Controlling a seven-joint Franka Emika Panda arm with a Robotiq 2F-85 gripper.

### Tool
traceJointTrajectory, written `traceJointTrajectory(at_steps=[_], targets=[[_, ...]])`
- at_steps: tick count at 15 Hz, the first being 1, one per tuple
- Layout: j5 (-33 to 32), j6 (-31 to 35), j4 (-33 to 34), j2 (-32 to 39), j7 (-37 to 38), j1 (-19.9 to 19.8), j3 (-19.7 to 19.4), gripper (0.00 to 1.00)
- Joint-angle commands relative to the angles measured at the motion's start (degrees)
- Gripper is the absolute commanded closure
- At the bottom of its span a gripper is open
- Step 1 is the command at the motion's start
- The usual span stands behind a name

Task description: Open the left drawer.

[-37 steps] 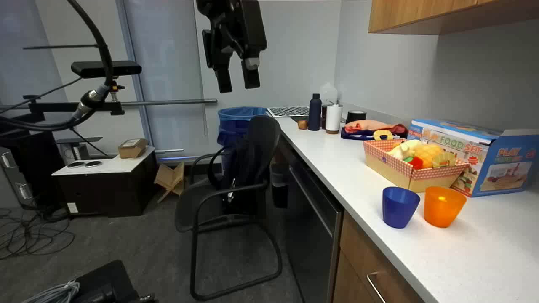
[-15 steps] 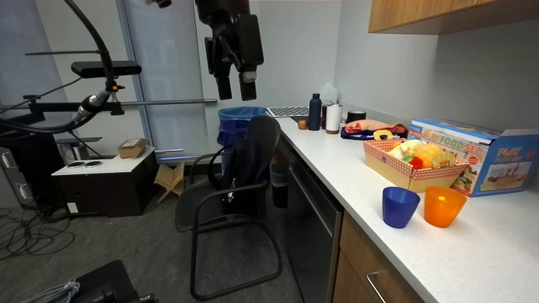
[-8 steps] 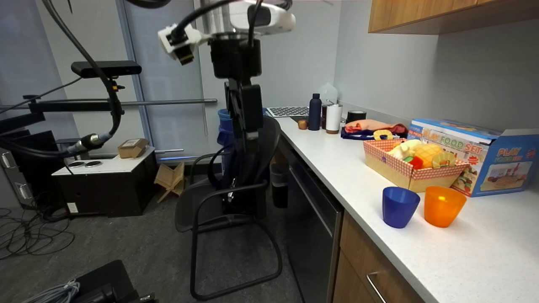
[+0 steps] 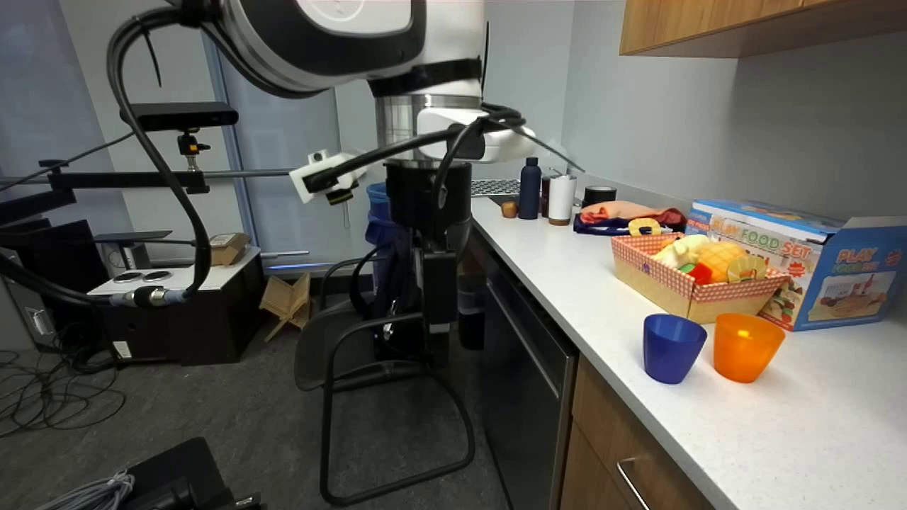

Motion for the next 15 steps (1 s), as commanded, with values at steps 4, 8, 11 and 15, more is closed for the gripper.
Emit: traceJointTrajectory(at_steps=[4, 8, 11, 15], targets=[[0.08, -0.03, 0.00, 0.20, 0.35, -0.37, 0.06, 0.00], [0.58, 0.51, 0.25, 0.80, -0.35, -0.09, -0.18, 0.00], [-0.65, 2.54, 0.44, 4.14, 0.65, -0.76, -0.05, 0.00], [-1.39, 9.21, 1.28, 11.69, -0.34, -0.69, -0.88, 0.00]])
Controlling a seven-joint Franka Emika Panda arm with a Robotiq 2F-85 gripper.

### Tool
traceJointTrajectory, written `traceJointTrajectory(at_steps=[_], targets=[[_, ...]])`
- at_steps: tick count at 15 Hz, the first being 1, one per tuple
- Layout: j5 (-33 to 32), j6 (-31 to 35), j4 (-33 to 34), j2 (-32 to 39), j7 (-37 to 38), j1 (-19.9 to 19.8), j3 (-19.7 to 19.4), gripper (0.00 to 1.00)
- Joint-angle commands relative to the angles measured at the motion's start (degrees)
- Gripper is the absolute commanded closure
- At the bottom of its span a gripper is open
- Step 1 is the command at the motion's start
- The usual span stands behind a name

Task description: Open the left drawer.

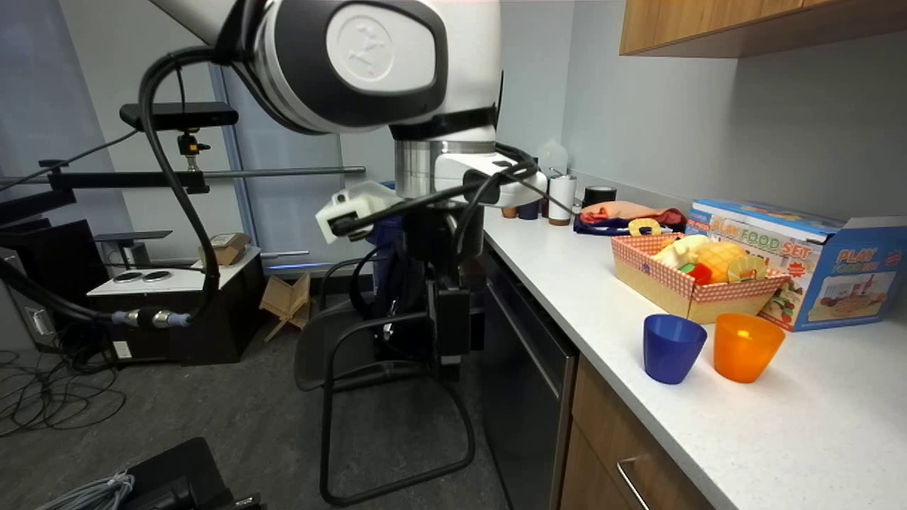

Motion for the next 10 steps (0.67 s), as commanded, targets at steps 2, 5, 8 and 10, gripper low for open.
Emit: traceJointTrajectory(at_steps=[2, 5, 8, 10], targets=[[-1.57, 9.56, 2.50, 10.73, -0.75, -0.78, -1.46, 0.00], [-2.58, 15.05, 4.85, 17.20, -0.50, -1.16, -3.32, 0.00], [-1.62, 17.76, 9.02, 23.74, -2.09, -1.84, -6.65, 0.00], [0.32, 18.70, 12.48, 28.14, -4.09, -2.51, -8.89, 0.00]])
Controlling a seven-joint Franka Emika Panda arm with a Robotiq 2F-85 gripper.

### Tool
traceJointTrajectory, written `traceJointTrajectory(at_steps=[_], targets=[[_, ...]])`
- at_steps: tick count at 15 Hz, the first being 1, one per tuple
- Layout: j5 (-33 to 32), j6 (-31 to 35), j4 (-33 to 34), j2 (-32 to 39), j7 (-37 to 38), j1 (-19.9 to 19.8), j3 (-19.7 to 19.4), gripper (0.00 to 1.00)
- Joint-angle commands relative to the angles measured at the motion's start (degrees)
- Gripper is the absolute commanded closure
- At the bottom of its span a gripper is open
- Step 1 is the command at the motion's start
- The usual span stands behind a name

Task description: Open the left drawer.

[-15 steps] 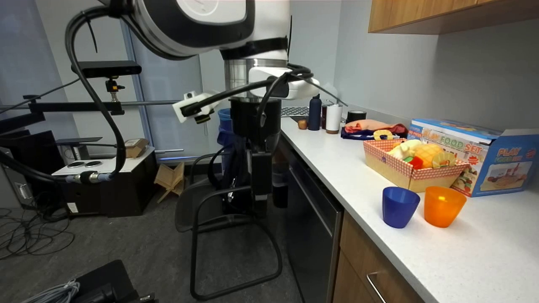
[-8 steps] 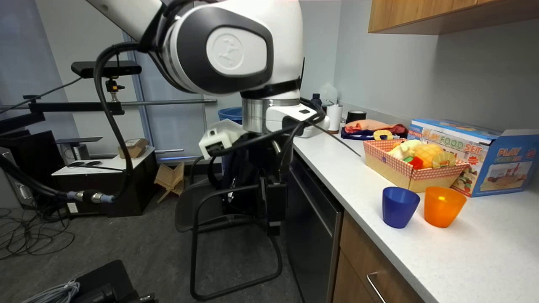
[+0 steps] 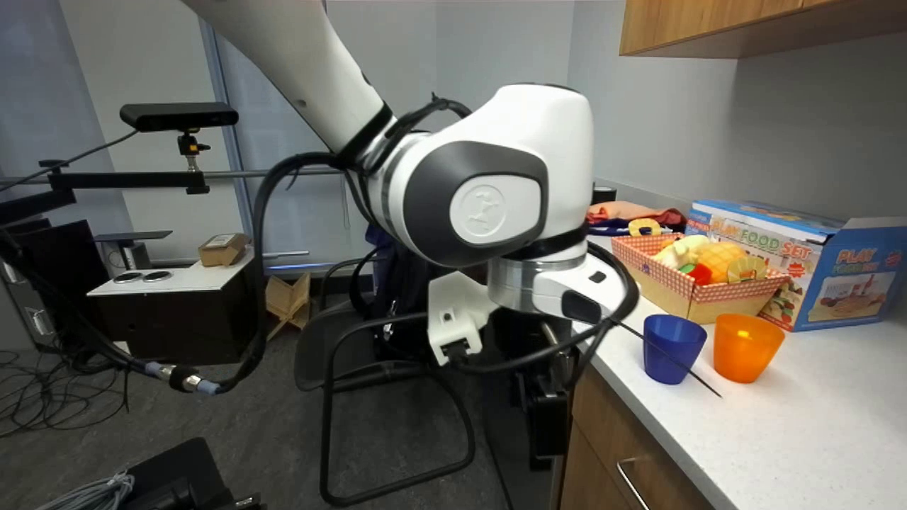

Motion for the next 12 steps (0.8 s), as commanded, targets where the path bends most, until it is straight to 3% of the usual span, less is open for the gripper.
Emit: traceJointTrajectory(at_steps=[1, 8, 12], targets=[[2.88, 1.35, 8.06, 9.41, -3.47, -1.41, -3.24, 0.00], [10.12, 0.35, 19.98, 21.57, -3.84, -2.10, -4.29, 0.00], [13.19, -0.41, 22.84, 24.40, -1.38, -1.67, -4.38, 0.00]])
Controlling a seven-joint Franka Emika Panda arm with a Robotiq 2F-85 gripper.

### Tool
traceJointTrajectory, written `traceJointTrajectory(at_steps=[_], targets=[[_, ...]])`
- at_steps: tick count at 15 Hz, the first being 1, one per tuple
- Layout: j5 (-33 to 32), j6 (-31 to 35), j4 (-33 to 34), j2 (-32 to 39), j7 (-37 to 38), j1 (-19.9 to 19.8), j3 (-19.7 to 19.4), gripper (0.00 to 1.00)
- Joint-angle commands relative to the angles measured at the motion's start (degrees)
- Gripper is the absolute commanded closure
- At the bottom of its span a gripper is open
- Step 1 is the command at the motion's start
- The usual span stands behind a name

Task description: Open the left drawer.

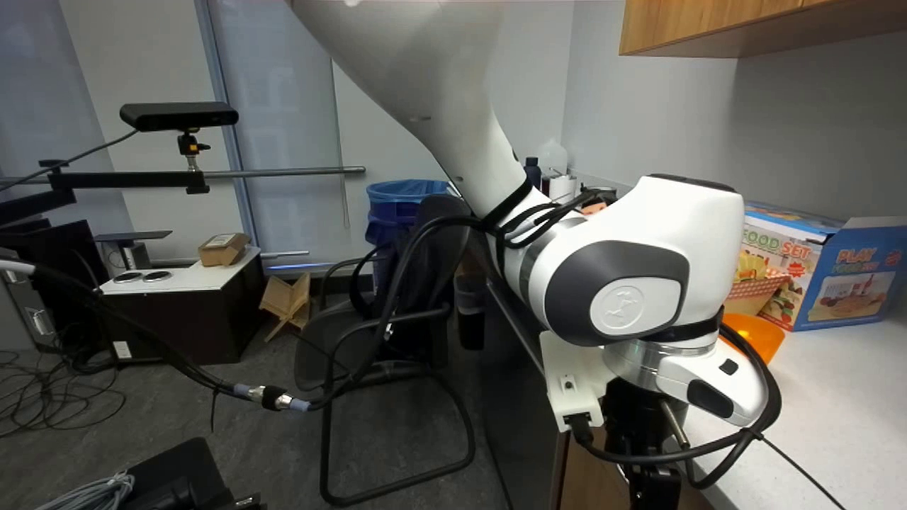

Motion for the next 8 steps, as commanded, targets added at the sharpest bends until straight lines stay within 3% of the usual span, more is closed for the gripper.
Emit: traceJointTrajectory(at_steps=[1, 8], targets=[[1.21, -0.20, 0.89, 0.91, -0.05, 0.75, -0.72, 0.00], [1.88, -0.22, 1.96, 1.98, 0.44, 0.72, -0.70, 0.00]])
